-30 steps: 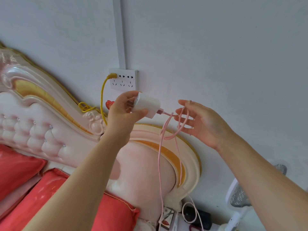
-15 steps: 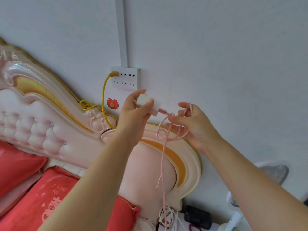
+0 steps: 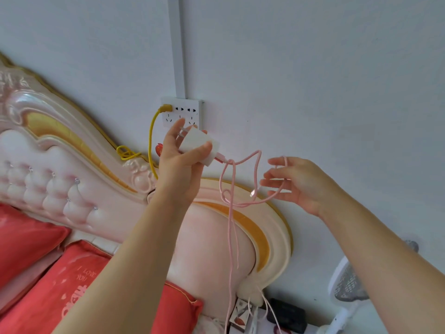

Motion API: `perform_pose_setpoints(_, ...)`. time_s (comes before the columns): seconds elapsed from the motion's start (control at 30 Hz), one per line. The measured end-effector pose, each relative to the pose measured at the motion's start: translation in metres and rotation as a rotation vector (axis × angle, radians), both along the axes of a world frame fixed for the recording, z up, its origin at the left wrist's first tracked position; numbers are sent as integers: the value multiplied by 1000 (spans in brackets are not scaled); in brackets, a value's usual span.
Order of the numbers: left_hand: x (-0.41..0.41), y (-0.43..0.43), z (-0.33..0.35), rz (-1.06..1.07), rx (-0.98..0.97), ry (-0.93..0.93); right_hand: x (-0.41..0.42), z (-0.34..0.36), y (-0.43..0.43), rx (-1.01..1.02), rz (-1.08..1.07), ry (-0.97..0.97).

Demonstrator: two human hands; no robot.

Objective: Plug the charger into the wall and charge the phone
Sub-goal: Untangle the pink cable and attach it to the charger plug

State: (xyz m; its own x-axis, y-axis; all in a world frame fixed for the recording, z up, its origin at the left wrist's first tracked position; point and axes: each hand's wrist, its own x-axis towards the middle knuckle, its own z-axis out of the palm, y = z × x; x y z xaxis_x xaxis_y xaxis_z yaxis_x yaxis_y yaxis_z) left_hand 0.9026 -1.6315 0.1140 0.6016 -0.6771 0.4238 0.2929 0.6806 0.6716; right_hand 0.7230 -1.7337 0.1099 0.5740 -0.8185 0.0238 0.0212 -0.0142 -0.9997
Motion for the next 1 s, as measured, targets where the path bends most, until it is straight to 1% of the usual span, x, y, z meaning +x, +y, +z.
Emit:
perform_pose_setpoints(0.07,1,2,4,-27,-26,-23,-5,-5,-2,40,37,78)
perform_pose_setpoints(0.1,0,2,6,-41,-41,-31,-7,-8,-2,44,70,161)
perform_pose_setpoints(0.13,-3,2,8,-55,-54,-33,-8,-10,-1,20,91,297)
perform_pose_setpoints(0.17,-5,2,10,-69,-65,-31,-8,-12,1,-49,98,489)
perform_pose_setpoints(0.23,-9,1,12,-96,-81,-28,-7,-13,3,-311,59,892)
perform_pose_setpoints(0.27,-11,1,12,-107,-85,-26,-6,-13,3,-471,7,987)
perform_pose_setpoints(0.3,-12,0,12,-113,-84,-25,-5,-11,2,-586,-61,951)
perform_pose_setpoints(0.33,-13,0,11,-114,-78,-27,-5,-7,2,-614,-121,813)
perform_pose_setpoints(0.4,-15,-2,9,-109,-62,-39,-3,6,8,-515,-163,424)
perform_pose_setpoints(0.43,-16,-3,8,-108,-52,-49,-1,12,12,-476,-178,283)
perform_pose_setpoints(0.47,-18,-4,6,-108,-45,-58,0,16,15,-492,-201,204)
perform_pose_setpoints(0.5,-19,-5,5,-108,-41,-66,1,19,20,-579,-236,176)
perform_pose_setpoints(0.53,-20,-6,4,-107,-40,-73,2,20,25,-697,-265,200)
perform_pose_setpoints(0.6,-21,-8,2,-105,-36,-90,7,22,32,-892,-239,394)
perform_pose_setpoints(0.63,-22,-9,2,-107,-31,-98,10,20,33,-933,-194,506)
perform_pose_setpoints(0.67,-22,-9,1,-116,-21,-102,12,18,33,-927,-158,579)
perform_pose_setpoints(0.7,-21,-9,1,-129,-4,-105,15,16,33,-885,-140,595)
perform_pose_setpoints(0.73,-21,-9,0,-135,22,-119,16,15,32,-809,-134,546)
perform_pose_setpoints(0.83,-18,-6,-5,-131,120,-256,14,19,30,-464,-127,253)
perform_pose_setpoints(0.9,-19,-3,-12,-146,131,-328,12,22,28,-269,-88,133)
perform_pose_setpoints(1.0,-23,0,-22,-118,175,-417,13,27,28,-135,-37,18)
